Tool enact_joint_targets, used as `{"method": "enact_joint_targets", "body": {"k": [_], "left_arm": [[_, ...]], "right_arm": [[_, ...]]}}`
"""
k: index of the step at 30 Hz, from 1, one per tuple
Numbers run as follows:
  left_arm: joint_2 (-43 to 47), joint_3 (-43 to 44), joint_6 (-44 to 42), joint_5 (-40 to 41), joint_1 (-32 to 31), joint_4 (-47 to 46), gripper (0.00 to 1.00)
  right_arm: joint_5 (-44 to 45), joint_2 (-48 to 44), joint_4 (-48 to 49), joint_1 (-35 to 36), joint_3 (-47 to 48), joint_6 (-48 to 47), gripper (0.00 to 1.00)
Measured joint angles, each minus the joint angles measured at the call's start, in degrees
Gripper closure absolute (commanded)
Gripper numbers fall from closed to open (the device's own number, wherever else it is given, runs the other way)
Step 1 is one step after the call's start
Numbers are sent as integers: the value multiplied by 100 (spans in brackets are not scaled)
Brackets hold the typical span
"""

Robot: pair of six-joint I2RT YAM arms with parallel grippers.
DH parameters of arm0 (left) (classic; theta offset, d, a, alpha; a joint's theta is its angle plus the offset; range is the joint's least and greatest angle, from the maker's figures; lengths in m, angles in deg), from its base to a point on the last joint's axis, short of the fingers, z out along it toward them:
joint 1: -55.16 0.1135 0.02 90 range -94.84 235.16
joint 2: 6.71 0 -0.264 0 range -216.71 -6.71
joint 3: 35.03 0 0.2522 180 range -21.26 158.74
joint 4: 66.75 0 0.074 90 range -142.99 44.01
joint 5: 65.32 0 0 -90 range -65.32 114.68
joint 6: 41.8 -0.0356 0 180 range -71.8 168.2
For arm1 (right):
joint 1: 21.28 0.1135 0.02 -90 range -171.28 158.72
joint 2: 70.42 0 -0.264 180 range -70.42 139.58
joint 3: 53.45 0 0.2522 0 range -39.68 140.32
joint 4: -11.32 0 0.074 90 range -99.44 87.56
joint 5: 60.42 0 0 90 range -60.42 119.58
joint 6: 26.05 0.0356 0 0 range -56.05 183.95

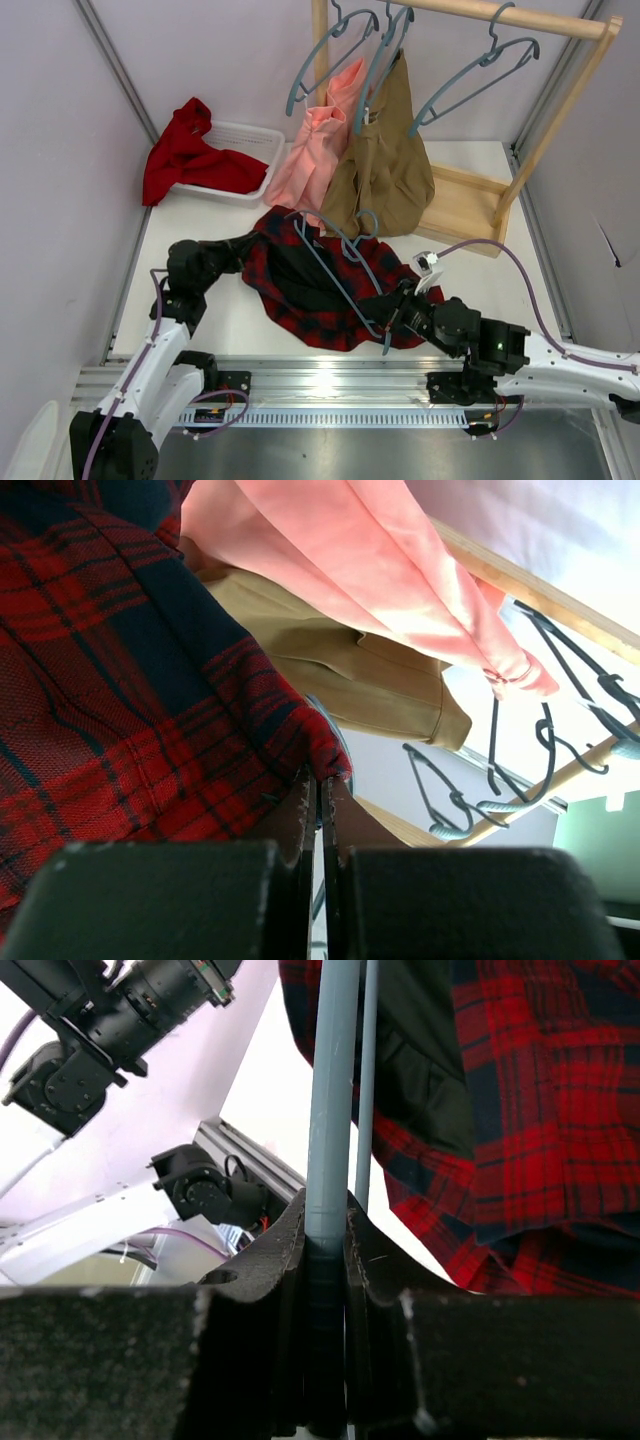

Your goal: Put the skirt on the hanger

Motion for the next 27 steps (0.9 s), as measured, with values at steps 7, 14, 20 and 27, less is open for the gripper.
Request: {"method": "enact_joint_targets", "body": {"k": [7, 14, 20, 27], "left_arm": [[118, -7, 103, 214, 0, 105, 100], [68, 31, 205, 479, -7, 385, 100], [-46, 306, 282, 723, -72, 684, 100], [-79, 420, 428, 1084, -249, 922, 100]], "right_arm": [[643, 234, -42, 549, 332, 15, 100], [1165, 684, 11, 1121, 638, -258, 100], [1508, 1014, 44, 1425, 699, -227, 100], [2022, 1386, 50, 1659, 968, 92, 100]]}}
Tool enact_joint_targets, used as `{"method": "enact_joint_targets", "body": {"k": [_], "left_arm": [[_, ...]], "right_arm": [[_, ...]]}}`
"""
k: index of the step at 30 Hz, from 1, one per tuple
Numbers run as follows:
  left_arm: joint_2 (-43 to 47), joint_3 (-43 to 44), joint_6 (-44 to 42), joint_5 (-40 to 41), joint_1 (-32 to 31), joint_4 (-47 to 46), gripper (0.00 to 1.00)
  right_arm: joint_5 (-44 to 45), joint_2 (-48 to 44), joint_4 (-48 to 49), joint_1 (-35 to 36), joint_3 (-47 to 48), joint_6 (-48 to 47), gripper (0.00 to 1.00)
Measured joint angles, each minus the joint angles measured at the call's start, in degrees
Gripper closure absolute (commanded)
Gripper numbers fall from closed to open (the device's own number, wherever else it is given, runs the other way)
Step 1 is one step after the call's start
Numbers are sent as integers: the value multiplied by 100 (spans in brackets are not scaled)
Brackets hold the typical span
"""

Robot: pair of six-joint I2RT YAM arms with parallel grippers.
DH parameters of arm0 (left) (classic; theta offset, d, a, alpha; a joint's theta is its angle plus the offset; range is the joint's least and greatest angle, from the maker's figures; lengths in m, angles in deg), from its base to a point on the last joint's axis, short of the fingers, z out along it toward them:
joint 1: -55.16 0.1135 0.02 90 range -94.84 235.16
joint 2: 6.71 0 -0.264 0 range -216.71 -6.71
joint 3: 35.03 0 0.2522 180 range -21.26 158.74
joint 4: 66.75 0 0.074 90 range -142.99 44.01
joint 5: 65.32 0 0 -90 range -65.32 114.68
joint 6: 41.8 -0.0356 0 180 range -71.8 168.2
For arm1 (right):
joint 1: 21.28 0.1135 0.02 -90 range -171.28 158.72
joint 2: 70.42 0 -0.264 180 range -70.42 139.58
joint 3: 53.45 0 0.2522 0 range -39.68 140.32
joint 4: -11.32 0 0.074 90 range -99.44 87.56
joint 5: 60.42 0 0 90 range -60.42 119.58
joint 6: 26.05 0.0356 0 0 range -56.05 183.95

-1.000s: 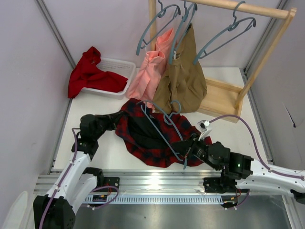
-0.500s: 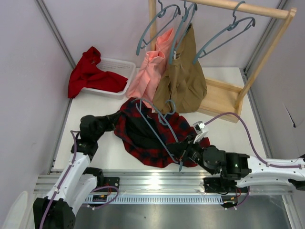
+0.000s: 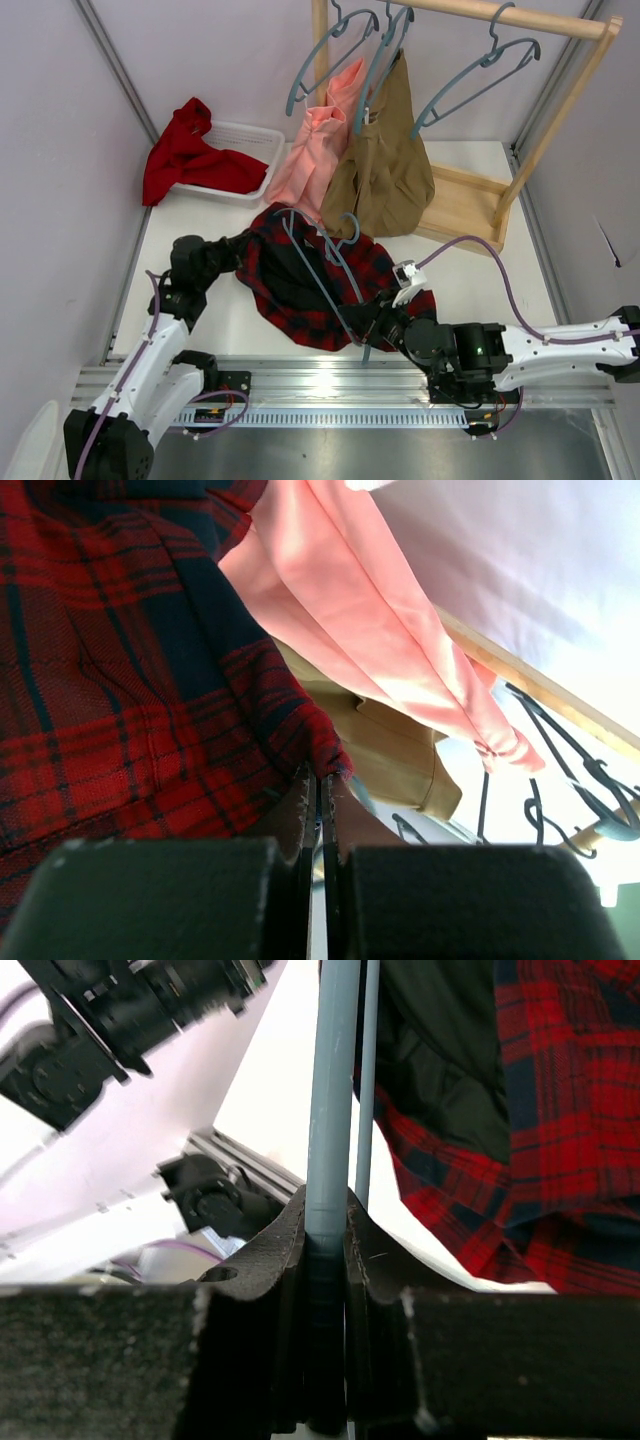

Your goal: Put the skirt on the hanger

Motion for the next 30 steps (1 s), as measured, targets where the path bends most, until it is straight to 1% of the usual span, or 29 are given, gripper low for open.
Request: {"method": "enact_joint_targets", "body": {"k": [4, 13, 24, 30], "left_arm": [[-66, 68, 118, 223, -127, 146, 100], [-330, 234, 216, 542, -348, 199, 100], [-535, 302, 256, 802, -542, 219, 100], [-715, 490, 258, 920, -619, 321, 100]], "right_arm": [[153, 144, 68, 68, 140, 210, 100], [146, 662, 87, 155, 413, 588, 100], [243, 887, -9, 254, 601, 756, 100], [256, 1064, -66, 280, 728, 822, 100]]}}
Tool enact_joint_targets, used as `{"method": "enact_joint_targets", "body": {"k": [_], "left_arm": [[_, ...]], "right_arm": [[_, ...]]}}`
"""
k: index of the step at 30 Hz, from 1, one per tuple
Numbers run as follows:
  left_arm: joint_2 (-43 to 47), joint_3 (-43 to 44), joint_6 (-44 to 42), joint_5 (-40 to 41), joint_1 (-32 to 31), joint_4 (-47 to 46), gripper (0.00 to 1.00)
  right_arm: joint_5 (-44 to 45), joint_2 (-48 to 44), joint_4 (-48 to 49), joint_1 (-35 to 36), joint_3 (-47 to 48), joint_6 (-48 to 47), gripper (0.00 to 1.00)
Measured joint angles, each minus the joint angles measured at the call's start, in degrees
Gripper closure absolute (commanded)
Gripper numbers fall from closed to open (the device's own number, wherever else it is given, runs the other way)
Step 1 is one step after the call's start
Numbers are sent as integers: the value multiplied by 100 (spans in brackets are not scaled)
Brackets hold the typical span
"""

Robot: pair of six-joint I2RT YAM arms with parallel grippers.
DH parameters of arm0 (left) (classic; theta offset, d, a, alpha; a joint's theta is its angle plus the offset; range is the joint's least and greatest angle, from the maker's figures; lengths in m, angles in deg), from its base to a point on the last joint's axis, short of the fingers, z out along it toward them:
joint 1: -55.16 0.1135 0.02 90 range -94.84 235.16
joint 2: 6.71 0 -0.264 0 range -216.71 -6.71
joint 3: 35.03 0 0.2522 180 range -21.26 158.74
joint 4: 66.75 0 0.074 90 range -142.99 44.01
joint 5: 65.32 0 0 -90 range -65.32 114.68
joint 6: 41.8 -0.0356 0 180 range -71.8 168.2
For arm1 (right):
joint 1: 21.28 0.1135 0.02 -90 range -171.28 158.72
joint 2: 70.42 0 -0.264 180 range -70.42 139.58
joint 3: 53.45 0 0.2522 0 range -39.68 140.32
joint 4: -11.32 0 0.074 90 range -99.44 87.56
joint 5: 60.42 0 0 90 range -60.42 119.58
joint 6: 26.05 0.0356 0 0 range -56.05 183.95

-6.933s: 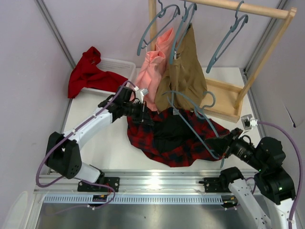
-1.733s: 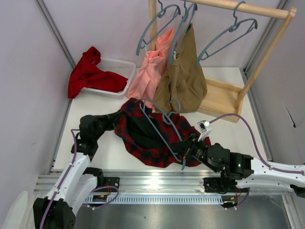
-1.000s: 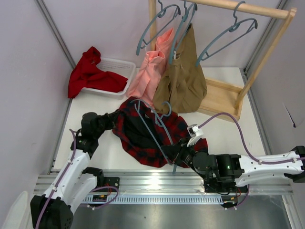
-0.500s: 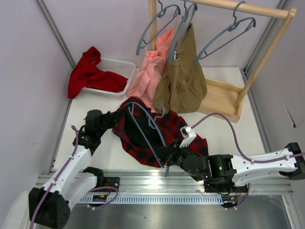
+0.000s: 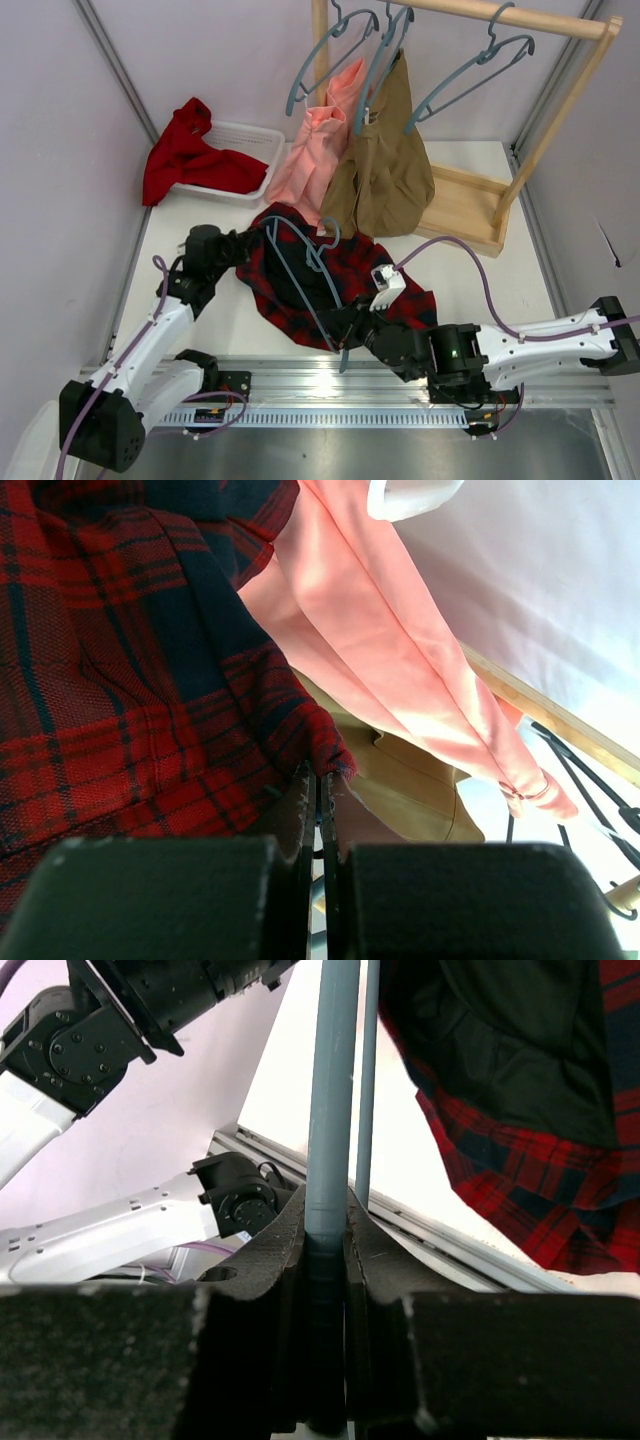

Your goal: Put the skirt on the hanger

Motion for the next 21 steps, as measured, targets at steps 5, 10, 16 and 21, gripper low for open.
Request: {"method": "enact_joint_targets", "body": {"k": [5, 10, 16, 21], "left_arm": [[-72, 85, -2, 48, -66, 42, 100], [-98, 85, -2, 76, -105, 35, 100], [-116, 85, -2, 114, -138, 31, 100], [-116, 85, -2, 118, -177, 0, 100]], "right_arm": [[37, 114, -76, 22, 122, 63, 100], [131, 136, -219, 44, 129, 151, 100], [219, 273, -326, 46, 140, 227, 100], [262, 358, -326, 48, 179, 232, 100]]}}
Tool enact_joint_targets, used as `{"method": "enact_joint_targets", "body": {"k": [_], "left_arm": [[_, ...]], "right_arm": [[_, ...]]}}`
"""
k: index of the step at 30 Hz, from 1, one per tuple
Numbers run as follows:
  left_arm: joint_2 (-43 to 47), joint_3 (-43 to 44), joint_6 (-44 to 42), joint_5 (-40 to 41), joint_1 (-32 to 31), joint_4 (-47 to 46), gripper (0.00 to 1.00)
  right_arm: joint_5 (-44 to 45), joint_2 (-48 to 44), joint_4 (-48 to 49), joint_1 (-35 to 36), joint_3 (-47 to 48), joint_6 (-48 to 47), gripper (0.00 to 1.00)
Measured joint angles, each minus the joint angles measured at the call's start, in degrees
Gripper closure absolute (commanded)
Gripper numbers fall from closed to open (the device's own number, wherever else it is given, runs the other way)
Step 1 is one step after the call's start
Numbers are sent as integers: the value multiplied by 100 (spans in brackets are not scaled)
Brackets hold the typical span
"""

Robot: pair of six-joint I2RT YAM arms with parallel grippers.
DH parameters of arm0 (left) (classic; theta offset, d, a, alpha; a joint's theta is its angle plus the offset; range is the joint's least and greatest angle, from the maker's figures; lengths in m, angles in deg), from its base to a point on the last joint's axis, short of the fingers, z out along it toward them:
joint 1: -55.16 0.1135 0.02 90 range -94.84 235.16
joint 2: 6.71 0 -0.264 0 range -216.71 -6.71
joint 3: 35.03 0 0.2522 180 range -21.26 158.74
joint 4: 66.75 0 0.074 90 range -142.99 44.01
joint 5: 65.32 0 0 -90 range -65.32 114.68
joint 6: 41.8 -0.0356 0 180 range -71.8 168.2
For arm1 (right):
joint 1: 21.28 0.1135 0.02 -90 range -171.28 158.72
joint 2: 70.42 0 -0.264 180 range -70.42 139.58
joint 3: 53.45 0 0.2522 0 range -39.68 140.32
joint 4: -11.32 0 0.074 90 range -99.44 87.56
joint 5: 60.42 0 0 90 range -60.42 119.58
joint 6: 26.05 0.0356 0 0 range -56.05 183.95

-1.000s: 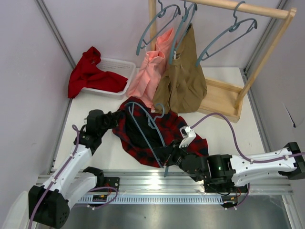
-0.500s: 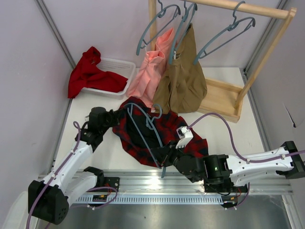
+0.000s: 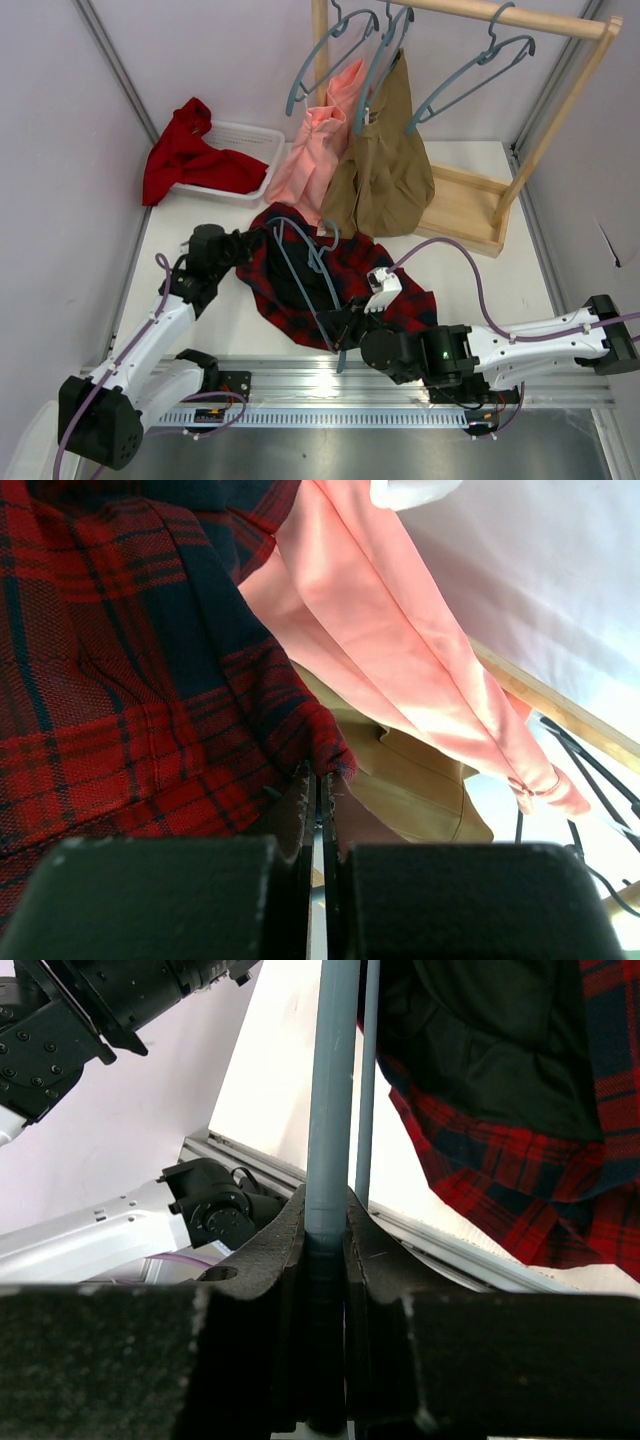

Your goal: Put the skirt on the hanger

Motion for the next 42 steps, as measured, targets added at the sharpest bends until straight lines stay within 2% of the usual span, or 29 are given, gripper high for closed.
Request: {"method": "enact_joint_targets", "body": {"k": [20, 31, 42], "left_arm": [[-120, 28, 0, 37, -114, -249, 100], [243, -144, -2, 37, -192, -442, 100], [625, -649, -24, 44, -579, -479, 100]], "right_arm": [[-92, 87, -105, 0, 81, 111, 100], [-46, 98, -240, -24, 101, 177, 100], [-46, 94, 525, -280, 131, -994, 100]]}}
